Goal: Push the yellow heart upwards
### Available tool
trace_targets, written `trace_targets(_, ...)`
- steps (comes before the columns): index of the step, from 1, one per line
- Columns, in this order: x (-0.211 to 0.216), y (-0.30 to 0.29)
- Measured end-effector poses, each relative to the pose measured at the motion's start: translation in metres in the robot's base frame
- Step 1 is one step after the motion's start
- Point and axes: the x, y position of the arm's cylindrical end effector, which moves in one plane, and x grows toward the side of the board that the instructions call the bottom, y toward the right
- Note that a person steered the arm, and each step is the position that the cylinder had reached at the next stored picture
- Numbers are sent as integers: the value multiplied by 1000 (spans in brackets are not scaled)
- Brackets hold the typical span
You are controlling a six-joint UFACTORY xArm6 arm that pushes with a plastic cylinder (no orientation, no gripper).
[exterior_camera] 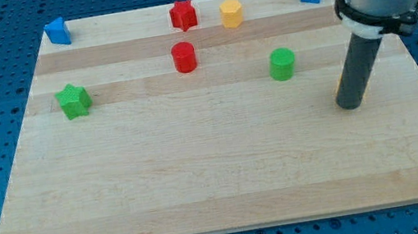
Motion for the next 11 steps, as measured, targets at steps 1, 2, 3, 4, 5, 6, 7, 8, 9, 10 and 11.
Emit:
trace_targets(1, 29, 4)
trace_targets(2, 18, 19)
trace_targets(3, -25, 19)
trace_targets(4, -44, 23)
trace_targets(5, -40, 28)
trace_targets(6, -41, 28)
trace_targets(7, -41, 35)
trace_targets(8, -41, 35)
trace_targets(9, -42, 43)
trace_targets(10, -70, 80)
trace_targets(11, -108, 91)
